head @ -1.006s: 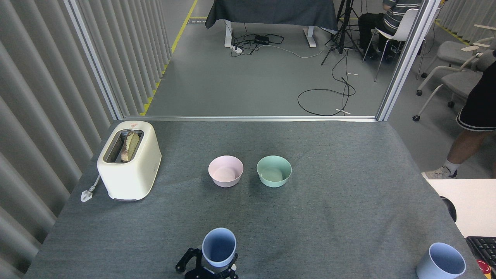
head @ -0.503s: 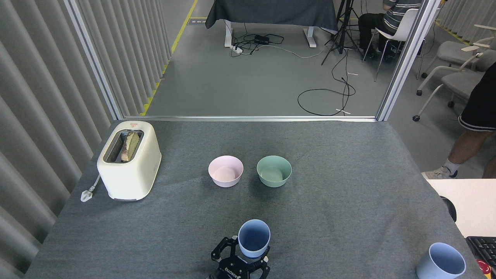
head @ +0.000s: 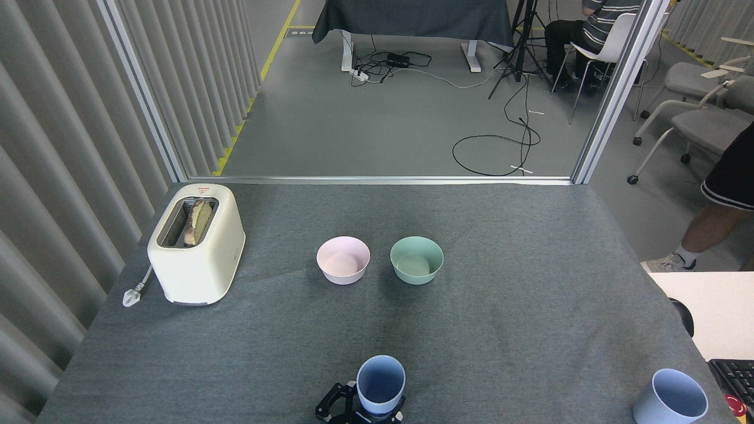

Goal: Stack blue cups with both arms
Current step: 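Slide the cup forward to the table center and release it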

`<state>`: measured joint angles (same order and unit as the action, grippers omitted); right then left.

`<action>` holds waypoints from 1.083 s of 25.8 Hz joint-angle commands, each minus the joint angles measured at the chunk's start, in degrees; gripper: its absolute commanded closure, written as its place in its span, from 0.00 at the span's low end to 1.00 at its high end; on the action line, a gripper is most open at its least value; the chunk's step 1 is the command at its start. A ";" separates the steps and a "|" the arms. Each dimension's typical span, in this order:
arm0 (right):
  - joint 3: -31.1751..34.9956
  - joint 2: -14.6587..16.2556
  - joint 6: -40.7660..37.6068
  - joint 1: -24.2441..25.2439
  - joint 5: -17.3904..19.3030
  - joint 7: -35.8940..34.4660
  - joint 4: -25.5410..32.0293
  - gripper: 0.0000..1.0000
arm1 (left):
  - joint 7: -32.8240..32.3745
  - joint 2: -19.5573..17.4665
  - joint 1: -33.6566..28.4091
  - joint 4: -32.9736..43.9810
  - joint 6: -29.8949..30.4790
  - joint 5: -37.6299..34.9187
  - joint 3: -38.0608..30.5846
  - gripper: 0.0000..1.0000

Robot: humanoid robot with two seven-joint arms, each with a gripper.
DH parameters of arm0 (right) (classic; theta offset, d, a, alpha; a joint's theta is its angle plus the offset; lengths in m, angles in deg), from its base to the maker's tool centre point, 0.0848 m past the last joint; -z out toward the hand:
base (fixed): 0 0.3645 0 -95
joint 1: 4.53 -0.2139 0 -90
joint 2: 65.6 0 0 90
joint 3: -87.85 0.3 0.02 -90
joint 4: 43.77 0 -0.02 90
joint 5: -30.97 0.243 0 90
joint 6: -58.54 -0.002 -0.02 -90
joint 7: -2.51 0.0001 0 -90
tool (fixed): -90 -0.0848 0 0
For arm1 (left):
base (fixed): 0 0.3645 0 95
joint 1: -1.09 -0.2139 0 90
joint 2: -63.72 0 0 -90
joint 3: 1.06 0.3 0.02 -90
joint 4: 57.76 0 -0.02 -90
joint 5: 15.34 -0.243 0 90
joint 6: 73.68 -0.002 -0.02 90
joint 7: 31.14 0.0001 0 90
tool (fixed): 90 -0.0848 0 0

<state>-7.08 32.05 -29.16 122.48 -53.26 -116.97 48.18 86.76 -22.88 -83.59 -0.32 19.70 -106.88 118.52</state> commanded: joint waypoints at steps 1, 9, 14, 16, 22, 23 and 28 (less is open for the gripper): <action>-0.08 0.00 0.07 0.07 0.03 -0.22 -0.01 0.00 | -0.04 0.03 0.31 -0.32 0.05 0.05 -0.05 0.28; -0.52 0.00 0.07 -0.01 0.03 -0.22 -0.19 0.00 | -0.12 -0.06 -0.13 -1.11 -0.83 0.13 -0.13 0.01; -0.87 0.09 0.07 -0.19 0.03 -0.22 -0.80 0.00 | -0.12 -0.06 -0.22 -1.02 -0.74 0.13 -0.13 0.00; -0.87 0.09 0.07 -0.19 0.03 -0.22 -0.80 0.00 | -0.12 -0.06 -0.40 -0.49 -0.83 0.22 -0.13 0.00; -0.87 0.09 0.07 -0.19 0.03 -0.22 -0.89 0.00 | -0.12 -0.50 -1.01 -0.23 -0.92 0.22 -0.22 0.00; -0.87 0.09 0.07 -0.19 0.03 -0.22 -0.89 0.00 | -0.12 -0.59 -1.71 0.04 -0.92 0.48 -0.40 0.00; -0.96 0.09 0.07 -0.28 0.12 -0.22 -0.98 0.00 | -0.30 -2.17 -6.28 5.84 -0.30 2.77 -1.89 0.00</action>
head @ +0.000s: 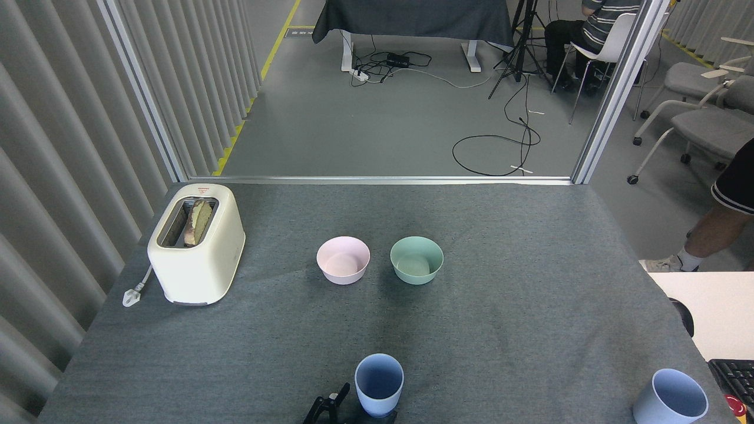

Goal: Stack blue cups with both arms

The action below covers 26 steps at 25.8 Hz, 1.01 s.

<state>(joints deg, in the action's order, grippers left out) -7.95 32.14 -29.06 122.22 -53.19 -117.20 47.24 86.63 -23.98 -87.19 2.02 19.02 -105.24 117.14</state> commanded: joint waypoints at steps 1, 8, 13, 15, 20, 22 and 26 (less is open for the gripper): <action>-0.09 0.00 -0.03 -0.01 0.05 0.01 -0.13 0.00 | -0.17 -1.78 -3.92 5.34 0.38 1.40 -0.51 0.00; -0.61 0.00 -0.03 -0.01 -0.04 0.01 -0.31 0.00 | -0.26 -7.58 -12.89 17.03 0.20 7.55 -3.06 0.00; -0.35 -0.26 0.94 0.16 -0.13 0.01 -0.31 0.00 | -0.35 -11.71 -22.81 28.55 0.11 8.25 -7.01 0.00; -0.17 -0.44 1.90 0.51 -0.13 0.01 -0.75 0.00 | -0.26 -11.80 -26.68 30.83 0.02 8.25 -10.27 0.00; 3.25 0.00 4.72 0.78 -0.22 0.45 -0.75 0.00 | -0.26 -11.10 -33.71 31.80 -0.15 8.34 -23.01 0.00; 5.63 0.88 4.54 0.16 -0.13 0.71 -1.19 0.00 | -0.17 -11.10 -34.95 31.71 0.02 8.69 -26.26 0.00; 7.91 3.87 4.54 -4.41 0.05 1.59 -3.91 0.00 | -0.17 -11.36 -35.39 31.45 0.73 11.50 -28.28 0.00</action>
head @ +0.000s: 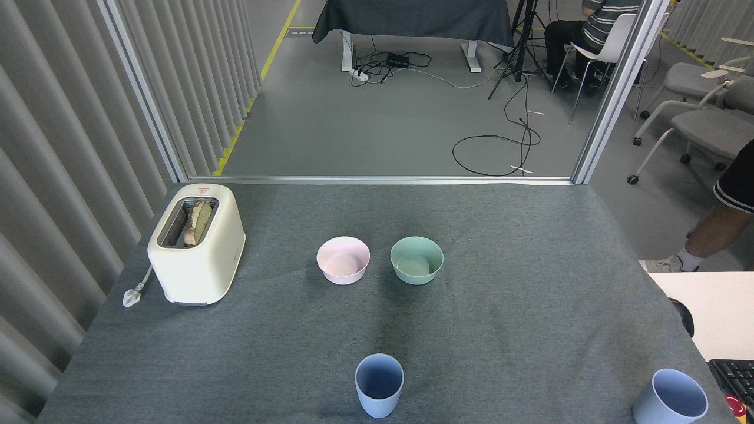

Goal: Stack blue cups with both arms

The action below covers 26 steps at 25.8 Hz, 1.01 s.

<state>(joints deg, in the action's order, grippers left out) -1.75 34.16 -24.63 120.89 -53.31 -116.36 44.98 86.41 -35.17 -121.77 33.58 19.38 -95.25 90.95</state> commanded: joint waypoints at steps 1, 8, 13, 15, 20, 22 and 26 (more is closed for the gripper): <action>1.89 2.19 0.11 -4.13 0.51 1.62 -2.79 0.00 | 0.05 -0.17 -0.72 -0.11 0.37 1.51 -2.10 0.00; 4.70 3.25 -1.82 -11.78 1.48 2.94 -8.94 0.00 | 0.05 0.27 0.16 -0.46 0.02 1.51 -1.66 0.00; 8.83 3.07 -3.31 -16.00 3.85 2.94 -13.60 0.00 | 0.05 0.18 0.16 -1.69 0.02 1.51 -1.75 0.00; 10.15 3.16 -3.58 -17.49 5.08 2.94 -14.83 0.00 | 0.05 0.18 0.16 -1.87 0.02 1.60 -1.75 0.00; 11.55 3.42 -3.40 -19.87 8.51 3.03 -17.47 0.00 | 0.05 0.27 0.34 -1.87 0.02 1.60 -1.75 0.00; 11.55 3.51 -3.31 -20.57 8.77 3.03 -18.17 0.00 | 0.05 0.27 0.34 -1.87 0.02 1.60 -1.75 0.00; 11.91 3.60 -3.05 -21.71 8.86 4.17 -19.31 0.00 | 0.05 0.18 0.43 -1.87 0.02 1.60 -1.75 0.00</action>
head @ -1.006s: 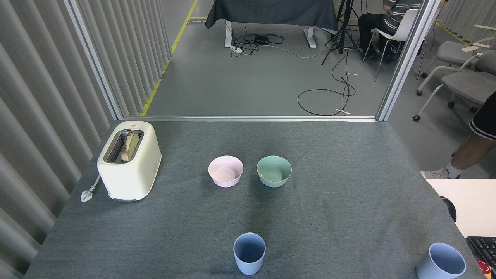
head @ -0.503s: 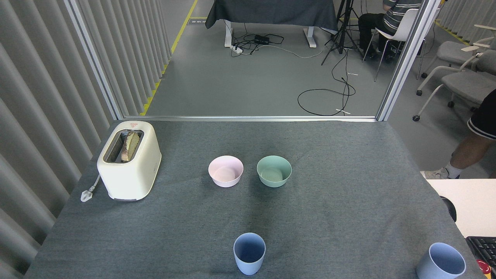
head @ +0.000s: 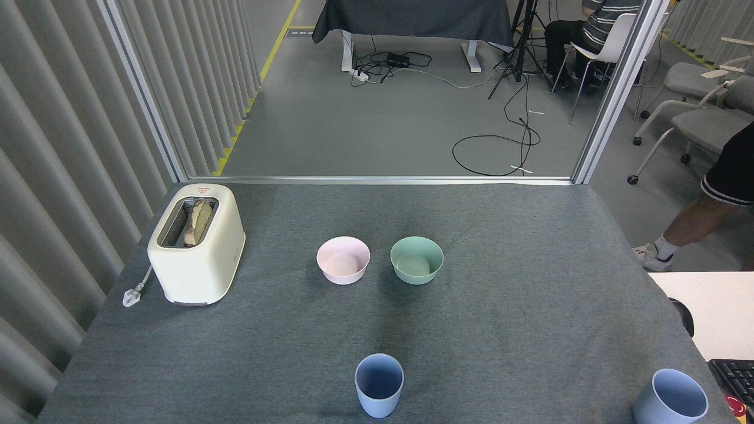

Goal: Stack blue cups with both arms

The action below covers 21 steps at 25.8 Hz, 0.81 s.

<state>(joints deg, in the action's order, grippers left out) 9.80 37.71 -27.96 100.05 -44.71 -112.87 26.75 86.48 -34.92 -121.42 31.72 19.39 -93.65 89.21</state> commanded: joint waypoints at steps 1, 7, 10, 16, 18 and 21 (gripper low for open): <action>0.97 0.06 0.27 -1.40 0.18 0.77 -1.79 0.00 | -0.02 -0.06 0.25 0.00 0.01 0.01 0.00 0.00; 1.85 1.64 0.19 -3.86 0.18 2.44 -2.76 0.00 | -0.02 -0.06 0.25 0.00 0.01 0.01 0.00 0.00; 1.85 2.34 0.19 -5.09 0.18 2.53 -3.90 0.00 | -0.02 -0.06 0.25 -0.09 0.09 0.01 0.00 0.00; 1.85 2.60 0.01 -6.59 0.09 2.88 -5.13 0.00 | -0.02 -0.06 0.34 -0.09 0.09 0.01 0.00 0.00; 1.85 2.60 0.01 -6.76 0.18 2.88 -5.13 0.00 | -0.02 0.03 0.34 -0.09 0.01 0.01 0.00 0.00; 1.85 2.60 0.01 -6.94 0.18 2.88 -5.31 0.00 | -0.02 -0.06 0.34 -0.09 -0.08 0.01 0.00 0.00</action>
<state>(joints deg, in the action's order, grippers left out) 11.66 40.28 -27.91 93.41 -44.57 -110.01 21.58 86.45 -34.96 -121.07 31.62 19.50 -93.65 89.23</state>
